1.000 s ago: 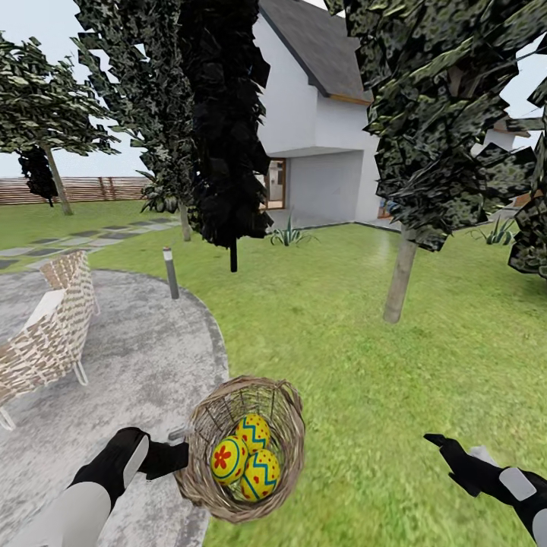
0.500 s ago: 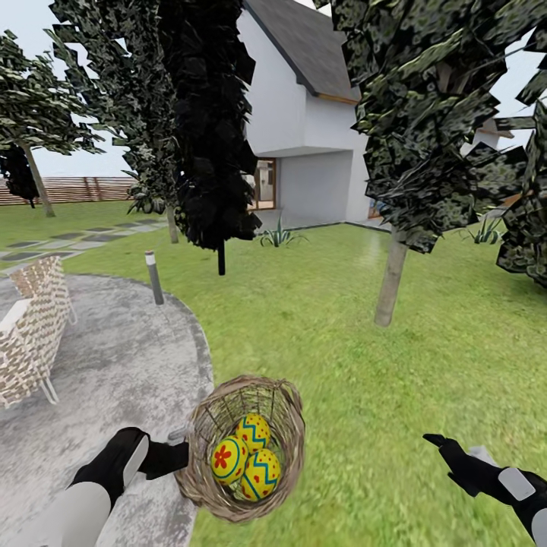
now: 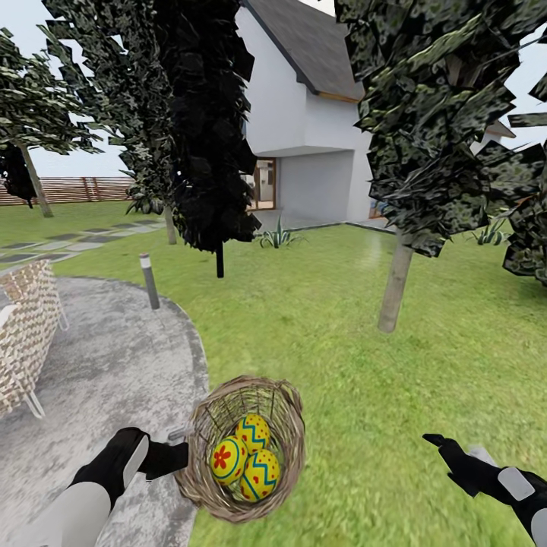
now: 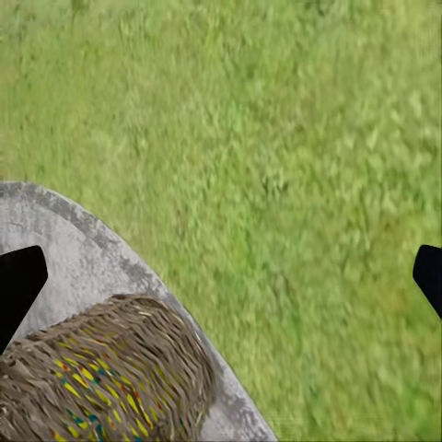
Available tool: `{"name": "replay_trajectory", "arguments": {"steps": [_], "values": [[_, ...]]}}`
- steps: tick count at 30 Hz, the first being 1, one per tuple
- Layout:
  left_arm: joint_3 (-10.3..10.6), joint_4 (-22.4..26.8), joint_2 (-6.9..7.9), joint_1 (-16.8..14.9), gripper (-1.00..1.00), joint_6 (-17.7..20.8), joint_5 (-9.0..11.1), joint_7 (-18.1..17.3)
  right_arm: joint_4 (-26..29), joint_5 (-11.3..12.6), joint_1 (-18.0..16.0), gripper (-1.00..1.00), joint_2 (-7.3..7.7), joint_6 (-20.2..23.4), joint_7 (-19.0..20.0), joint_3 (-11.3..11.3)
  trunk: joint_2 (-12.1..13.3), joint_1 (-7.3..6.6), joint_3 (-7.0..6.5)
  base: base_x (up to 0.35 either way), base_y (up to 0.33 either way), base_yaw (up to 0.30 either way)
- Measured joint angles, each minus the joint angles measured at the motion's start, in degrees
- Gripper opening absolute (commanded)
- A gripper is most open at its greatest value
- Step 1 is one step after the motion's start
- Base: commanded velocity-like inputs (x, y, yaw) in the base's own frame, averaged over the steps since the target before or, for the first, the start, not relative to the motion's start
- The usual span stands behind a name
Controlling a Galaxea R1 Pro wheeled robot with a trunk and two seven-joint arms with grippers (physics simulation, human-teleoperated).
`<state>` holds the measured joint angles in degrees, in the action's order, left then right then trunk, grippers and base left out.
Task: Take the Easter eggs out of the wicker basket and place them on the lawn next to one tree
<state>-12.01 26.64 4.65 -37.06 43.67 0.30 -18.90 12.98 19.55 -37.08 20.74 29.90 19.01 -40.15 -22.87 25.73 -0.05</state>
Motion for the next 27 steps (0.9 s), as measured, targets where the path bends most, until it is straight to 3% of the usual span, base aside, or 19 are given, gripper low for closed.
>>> {"name": "replay_trajectory", "arguments": {"steps": [27], "values": [[0.0, 0.0, -0.04, 0.0, -1.0, -0.7, 0.1, 0.0, 0.0, 0.1, 0.0, 1.0, 0.0, 0.0, 0.0, 0.0, 0.0, 0.0, 0.0, 0.299, -0.086, 0.0]]}}
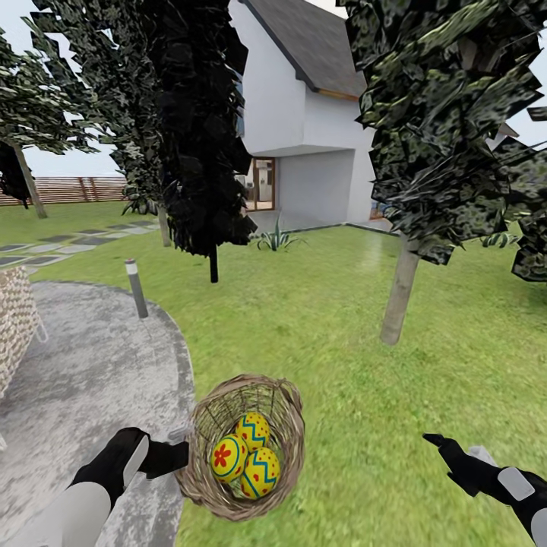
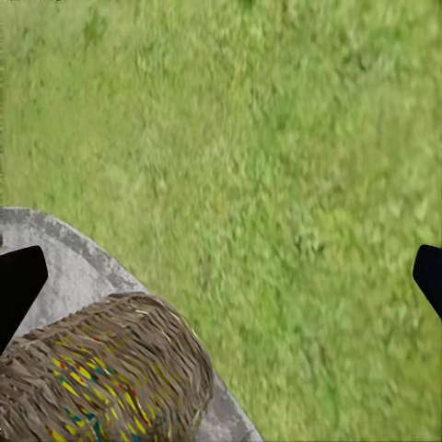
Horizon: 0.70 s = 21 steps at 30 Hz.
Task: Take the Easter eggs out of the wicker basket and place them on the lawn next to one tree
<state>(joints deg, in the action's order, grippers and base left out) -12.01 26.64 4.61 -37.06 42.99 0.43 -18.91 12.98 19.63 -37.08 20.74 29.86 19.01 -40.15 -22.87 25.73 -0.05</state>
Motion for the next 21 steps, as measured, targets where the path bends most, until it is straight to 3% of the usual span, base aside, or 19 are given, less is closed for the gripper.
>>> {"name": "replay_trajectory", "arguments": {"steps": [21], "values": [[0.0, 0.0, 0.06, 0.0, -1.0, -0.1, 0.0, 0.0, 0.0, -0.1, 0.0, 1.0, -0.04, -0.1, 0.0, 0.0, 0.0, 0.0, 0.0, 0.299, -0.025, 0.0]]}}
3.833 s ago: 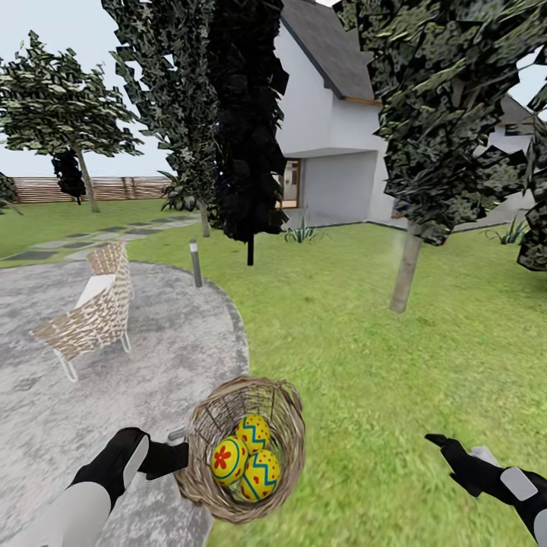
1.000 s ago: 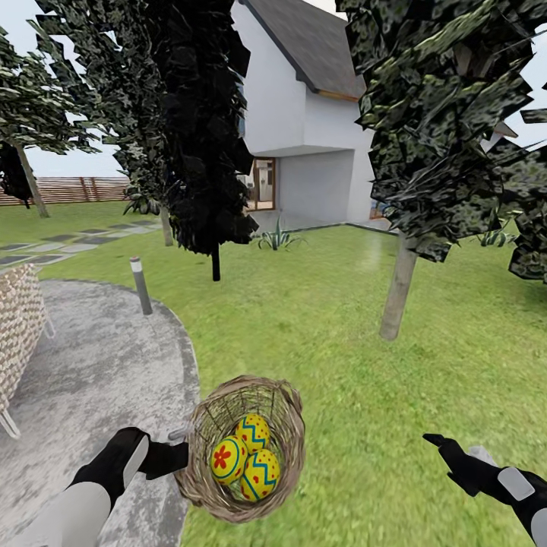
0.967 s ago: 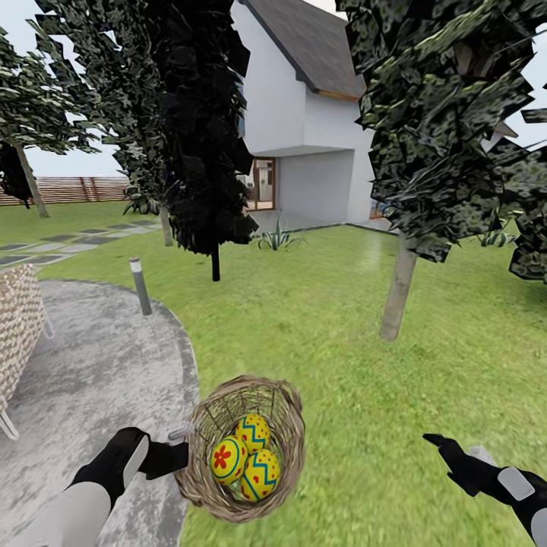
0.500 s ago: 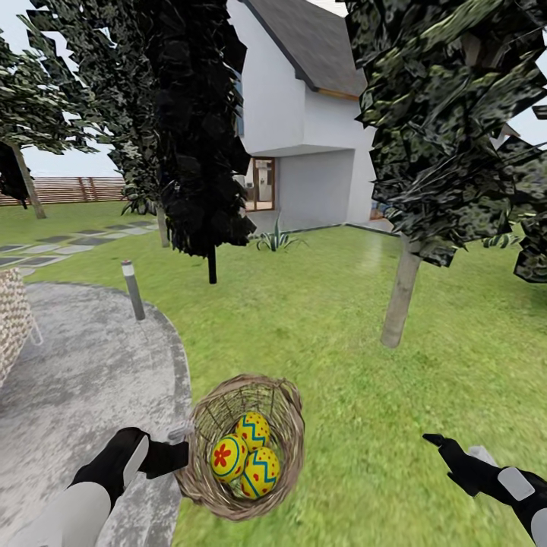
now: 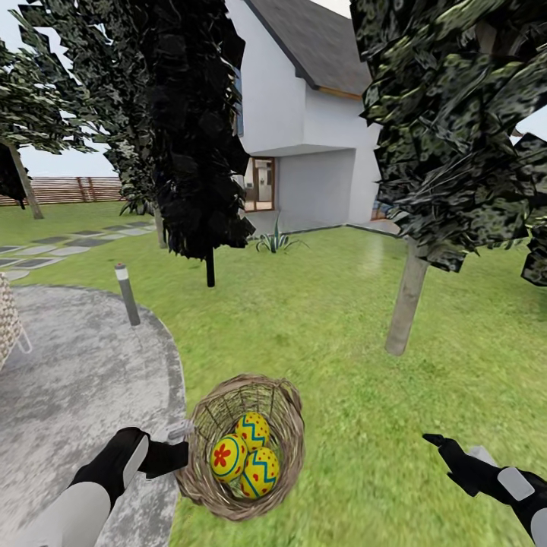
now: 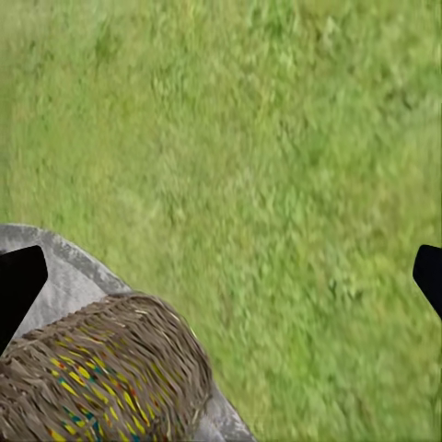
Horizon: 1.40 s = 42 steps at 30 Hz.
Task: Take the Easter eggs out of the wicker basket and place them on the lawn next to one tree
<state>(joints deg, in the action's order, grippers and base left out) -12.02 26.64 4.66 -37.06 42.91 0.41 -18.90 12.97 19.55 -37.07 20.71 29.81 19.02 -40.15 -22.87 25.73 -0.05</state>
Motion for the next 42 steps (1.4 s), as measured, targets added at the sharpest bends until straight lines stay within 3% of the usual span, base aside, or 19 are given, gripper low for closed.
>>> {"name": "replay_trajectory", "arguments": {"steps": [42], "values": [[0.1, 0.0, 0.03, 0.0, -1.0, -0.1, 0.0, 0.0, 0.0, -0.6, 0.0, 1.0, -0.2, 0.1, 0.0, 0.3, 0.0, 0.0, 0.0, 0.299, 0.0, 0.0]]}}
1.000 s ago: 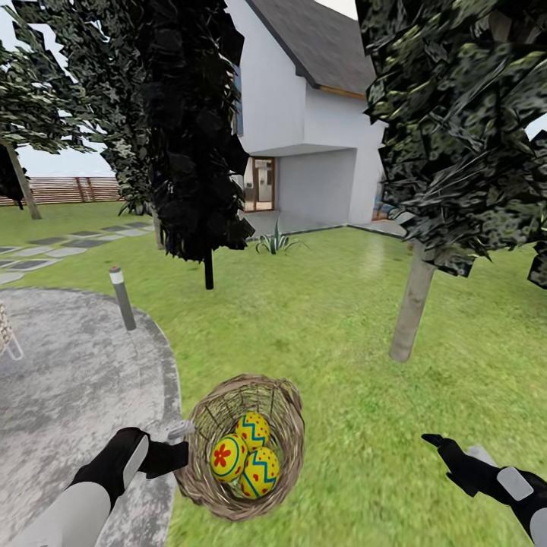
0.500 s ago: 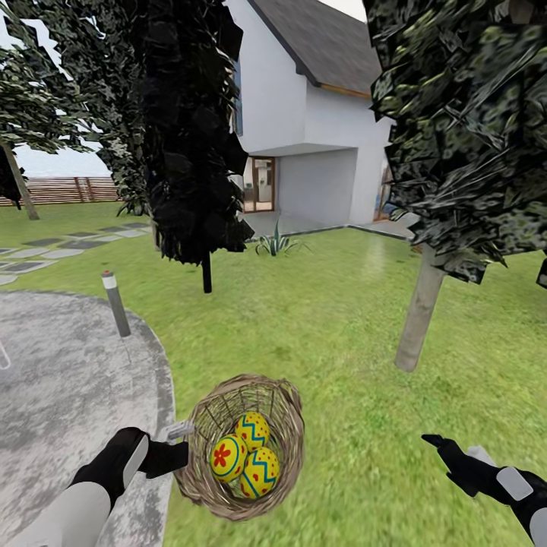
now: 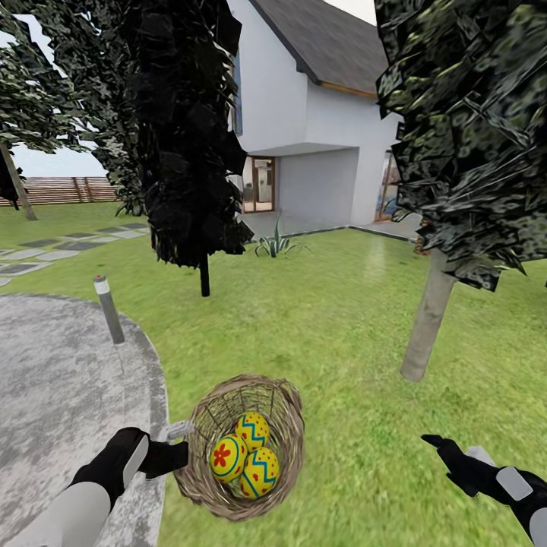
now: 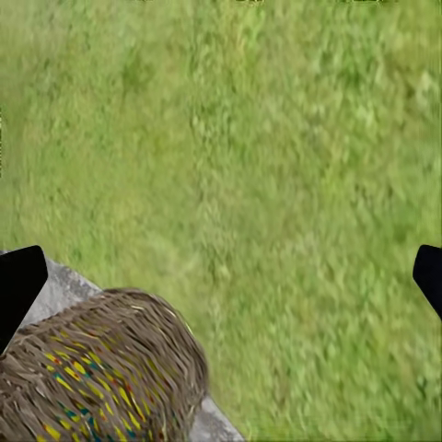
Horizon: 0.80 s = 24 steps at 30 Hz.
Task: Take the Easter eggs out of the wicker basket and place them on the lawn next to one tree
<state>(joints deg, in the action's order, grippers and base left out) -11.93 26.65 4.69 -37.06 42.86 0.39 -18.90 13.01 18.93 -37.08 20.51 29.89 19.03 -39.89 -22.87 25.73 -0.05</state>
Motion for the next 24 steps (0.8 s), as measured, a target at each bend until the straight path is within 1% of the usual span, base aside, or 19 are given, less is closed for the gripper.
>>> {"name": "replay_trajectory", "arguments": {"steps": [24], "values": [[0.0, 0.0, 0.0, 0.0, -1.0, 0.0, 0.0, 0.0, 0.0, 0.0, 0.0, 1.0, -0.06, 0.0, 0.1, 0.0, 0.0, 0.0, 0.0, 0.299, 0.0, 0.0]]}}
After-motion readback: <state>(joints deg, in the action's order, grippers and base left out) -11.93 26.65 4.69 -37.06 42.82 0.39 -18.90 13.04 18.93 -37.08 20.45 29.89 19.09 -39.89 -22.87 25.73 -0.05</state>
